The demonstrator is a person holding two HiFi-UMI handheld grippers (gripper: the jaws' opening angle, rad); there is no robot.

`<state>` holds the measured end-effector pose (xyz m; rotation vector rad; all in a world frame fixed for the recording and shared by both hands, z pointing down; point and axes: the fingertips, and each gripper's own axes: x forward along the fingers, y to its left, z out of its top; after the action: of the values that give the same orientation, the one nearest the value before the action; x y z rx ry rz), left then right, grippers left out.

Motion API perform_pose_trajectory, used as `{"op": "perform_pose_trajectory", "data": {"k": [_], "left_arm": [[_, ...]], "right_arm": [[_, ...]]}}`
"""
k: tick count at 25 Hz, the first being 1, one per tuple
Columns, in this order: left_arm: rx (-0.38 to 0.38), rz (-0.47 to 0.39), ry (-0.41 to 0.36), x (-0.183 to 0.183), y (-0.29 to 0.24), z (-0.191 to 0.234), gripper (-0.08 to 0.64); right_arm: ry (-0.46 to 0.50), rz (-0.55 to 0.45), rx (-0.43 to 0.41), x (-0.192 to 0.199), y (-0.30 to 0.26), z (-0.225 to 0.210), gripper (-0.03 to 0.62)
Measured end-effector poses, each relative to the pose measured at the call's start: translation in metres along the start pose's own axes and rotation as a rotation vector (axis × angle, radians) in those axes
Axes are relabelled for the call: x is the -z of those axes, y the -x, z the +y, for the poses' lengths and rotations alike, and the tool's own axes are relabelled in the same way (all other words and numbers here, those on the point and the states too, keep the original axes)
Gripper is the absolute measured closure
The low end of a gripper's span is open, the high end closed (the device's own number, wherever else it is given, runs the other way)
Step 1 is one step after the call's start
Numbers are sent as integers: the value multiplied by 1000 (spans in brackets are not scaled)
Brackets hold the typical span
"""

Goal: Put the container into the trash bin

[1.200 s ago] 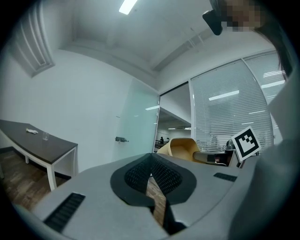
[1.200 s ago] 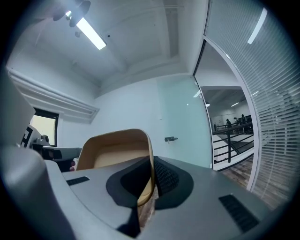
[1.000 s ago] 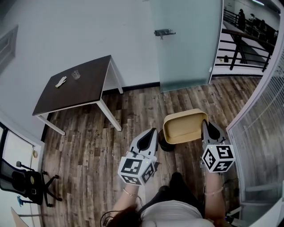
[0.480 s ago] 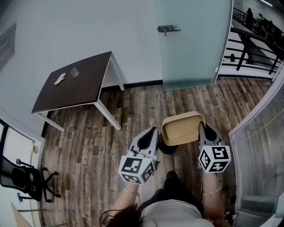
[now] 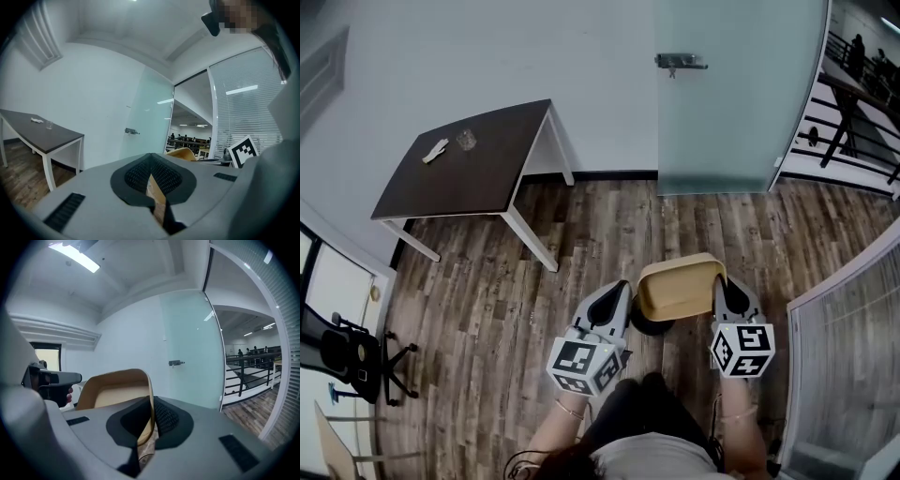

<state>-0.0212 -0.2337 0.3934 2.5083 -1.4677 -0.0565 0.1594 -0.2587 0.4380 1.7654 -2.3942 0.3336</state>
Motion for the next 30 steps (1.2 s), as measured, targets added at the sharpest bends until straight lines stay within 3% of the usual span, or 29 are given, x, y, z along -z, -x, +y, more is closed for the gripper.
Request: {"op": "perform_pose_trajectory", "data": {"k": [4, 9, 17, 30], "left_arm": [[20, 7, 60, 8, -20, 20, 541], [66, 51, 22, 24, -39, 37, 541], [100, 86, 44, 53, -75, 70, 541], [88, 158, 103, 115, -127, 109, 541]], "right_arm": [[11, 7, 36, 6, -22, -3, 576], [33, 39, 87, 23, -45, -4, 575], [20, 99, 144, 63, -90, -24, 575], [101, 246, 111, 136, -165, -46, 574]]}}
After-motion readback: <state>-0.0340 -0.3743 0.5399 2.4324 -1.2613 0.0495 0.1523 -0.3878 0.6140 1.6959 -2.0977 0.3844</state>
